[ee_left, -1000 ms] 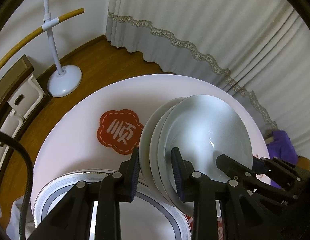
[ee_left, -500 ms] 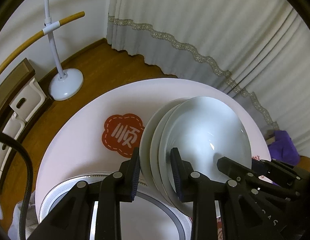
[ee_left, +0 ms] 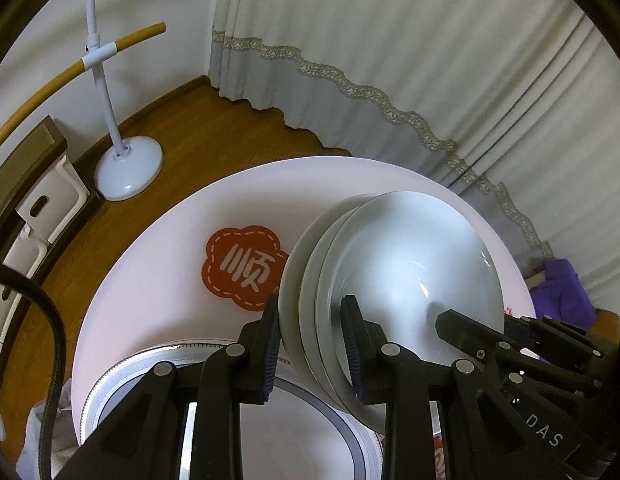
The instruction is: Organize plates and bowls
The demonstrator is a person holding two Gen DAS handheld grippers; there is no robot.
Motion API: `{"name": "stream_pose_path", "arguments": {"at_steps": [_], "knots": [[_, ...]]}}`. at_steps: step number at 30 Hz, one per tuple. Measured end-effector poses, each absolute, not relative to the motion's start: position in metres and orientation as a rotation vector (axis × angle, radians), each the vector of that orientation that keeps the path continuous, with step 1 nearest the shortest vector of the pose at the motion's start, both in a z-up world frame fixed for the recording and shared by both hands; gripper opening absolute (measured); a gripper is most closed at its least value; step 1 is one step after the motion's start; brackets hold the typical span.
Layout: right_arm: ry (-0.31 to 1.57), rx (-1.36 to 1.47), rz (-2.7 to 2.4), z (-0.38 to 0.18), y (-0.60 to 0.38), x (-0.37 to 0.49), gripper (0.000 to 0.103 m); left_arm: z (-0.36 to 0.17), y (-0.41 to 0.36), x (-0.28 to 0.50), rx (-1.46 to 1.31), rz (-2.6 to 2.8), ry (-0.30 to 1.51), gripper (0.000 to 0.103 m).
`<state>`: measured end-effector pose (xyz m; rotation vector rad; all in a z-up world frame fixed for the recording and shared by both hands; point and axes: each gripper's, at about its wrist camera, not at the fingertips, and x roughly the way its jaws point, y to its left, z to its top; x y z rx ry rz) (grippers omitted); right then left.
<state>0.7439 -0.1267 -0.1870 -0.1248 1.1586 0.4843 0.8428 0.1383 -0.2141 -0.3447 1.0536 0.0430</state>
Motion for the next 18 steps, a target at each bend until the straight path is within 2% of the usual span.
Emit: {"name": "stream_pose_path", "arguments": {"at_steps": [18], "knots": [[1.106, -0.117, 0.469, -0.149, -0.136, 0.713, 0.027, -0.177, 0.132, 0.804, -0.327, 0.017, 1.006, 0.025]]}}
